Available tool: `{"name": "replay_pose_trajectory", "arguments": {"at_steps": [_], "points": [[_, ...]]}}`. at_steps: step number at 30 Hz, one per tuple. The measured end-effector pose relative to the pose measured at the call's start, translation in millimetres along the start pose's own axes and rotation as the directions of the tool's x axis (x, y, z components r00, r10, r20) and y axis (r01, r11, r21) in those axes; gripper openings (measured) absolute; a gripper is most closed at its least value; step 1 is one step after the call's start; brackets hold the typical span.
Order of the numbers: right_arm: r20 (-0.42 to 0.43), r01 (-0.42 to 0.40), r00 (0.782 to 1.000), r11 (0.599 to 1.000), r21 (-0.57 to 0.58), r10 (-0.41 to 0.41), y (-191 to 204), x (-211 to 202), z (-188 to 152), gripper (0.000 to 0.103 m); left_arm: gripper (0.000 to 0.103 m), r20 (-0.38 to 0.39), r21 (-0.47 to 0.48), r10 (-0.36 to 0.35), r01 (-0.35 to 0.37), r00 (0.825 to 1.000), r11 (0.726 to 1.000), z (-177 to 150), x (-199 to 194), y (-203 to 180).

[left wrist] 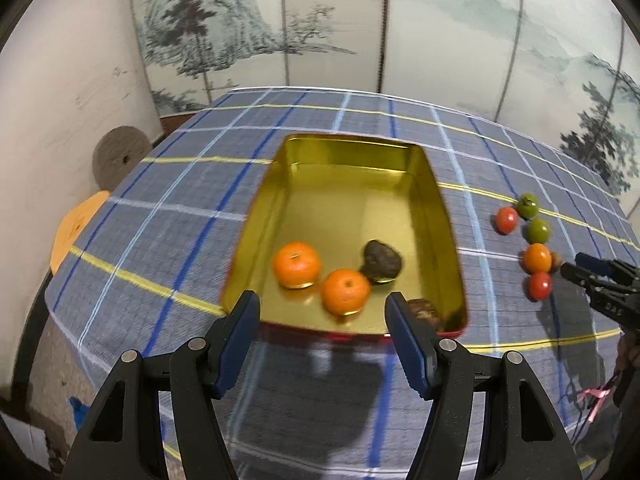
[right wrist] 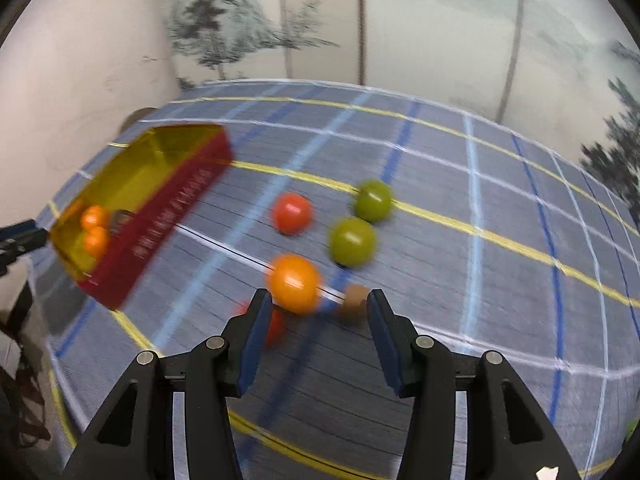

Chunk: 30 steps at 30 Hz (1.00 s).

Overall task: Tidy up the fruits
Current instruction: 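Move the right gripper back to the fruits and grasp the small brown kiwi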

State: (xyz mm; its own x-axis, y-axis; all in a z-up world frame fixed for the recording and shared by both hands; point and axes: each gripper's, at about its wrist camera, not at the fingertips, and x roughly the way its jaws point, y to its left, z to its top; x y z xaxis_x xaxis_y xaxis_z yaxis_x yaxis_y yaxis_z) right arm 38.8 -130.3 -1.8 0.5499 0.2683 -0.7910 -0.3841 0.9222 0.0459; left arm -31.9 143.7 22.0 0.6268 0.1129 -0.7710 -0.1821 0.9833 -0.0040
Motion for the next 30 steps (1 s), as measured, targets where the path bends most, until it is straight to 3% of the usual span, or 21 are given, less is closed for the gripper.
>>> {"name": "replay_pose_trajectory", "arguments": {"at_steps": [7, 17, 21, 30], "points": [[-0.036, 0.022, 0.999, 1.000, 0.015, -0.021, -19, 14, -16, 0.044, 0.066, -0.011, 0.066, -0.047, 0.048, 0.999, 0.997, 7, 4, -37], [-0.029, 0.025, 0.999, 0.999, -0.024, -0.026, -13, 35, -7, 0.036, 0.066, -0.040, 0.128, -0.115, 0.120, 0.993, 0.984, 12, 9, -83], [-0.017, 0.030, 0.999, 0.999, -0.041, -0.031, -11, 37, -5, 0.025, 0.066, -0.050, 0.146, -0.136, 0.142, 0.989, 0.979, 12, 10, -97], [-0.003, 0.071, 0.997, 0.997, -0.026, -0.071, -28, 31, -12, 0.024, 0.066, -0.088, 0.185, -0.197, 0.210, 0.976, 0.960, 6, 18, -134]]}}
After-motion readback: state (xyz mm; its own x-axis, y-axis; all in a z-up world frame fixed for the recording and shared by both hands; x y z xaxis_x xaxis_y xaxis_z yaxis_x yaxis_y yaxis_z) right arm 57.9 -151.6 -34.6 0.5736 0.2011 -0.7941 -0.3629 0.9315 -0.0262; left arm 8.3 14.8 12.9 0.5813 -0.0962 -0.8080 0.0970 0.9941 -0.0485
